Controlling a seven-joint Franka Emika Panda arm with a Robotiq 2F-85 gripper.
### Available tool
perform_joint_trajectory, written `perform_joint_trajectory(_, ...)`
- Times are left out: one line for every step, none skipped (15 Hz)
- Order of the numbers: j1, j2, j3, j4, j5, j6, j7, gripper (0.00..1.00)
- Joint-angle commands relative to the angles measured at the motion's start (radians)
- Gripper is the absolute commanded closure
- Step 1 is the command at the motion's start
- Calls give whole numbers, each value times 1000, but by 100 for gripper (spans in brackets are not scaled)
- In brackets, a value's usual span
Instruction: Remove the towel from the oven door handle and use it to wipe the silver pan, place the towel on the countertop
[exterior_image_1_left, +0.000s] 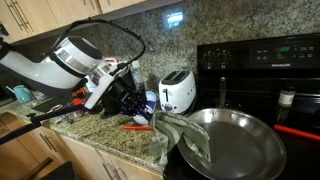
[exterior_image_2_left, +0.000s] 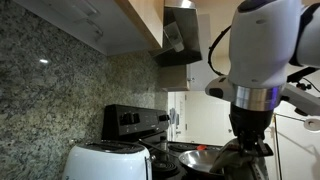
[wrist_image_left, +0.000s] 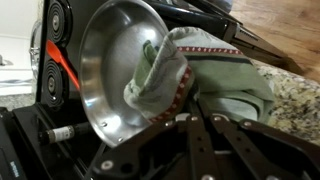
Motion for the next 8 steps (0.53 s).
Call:
perform_joint_trajectory(36,8,50,-13,5,-26,-18,99)
perform_joint_trajectory(42,14,60,-16,8,-2,-51,99)
perform_joint_trajectory(51,25,72,-11,34,7,-104,99)
perform_joint_trajectory(58,34,82,-8,57,18,-161,99)
perform_joint_trajectory(63,38,91,-10,66,41,-205,99)
perform_joint_trajectory(69,46,100,-9,92,57,-260,99)
perform_joint_trajectory(76,54,109,-5,103,71,-304,99)
perform_joint_trajectory(83,57,118,-3,124,87,-351,99)
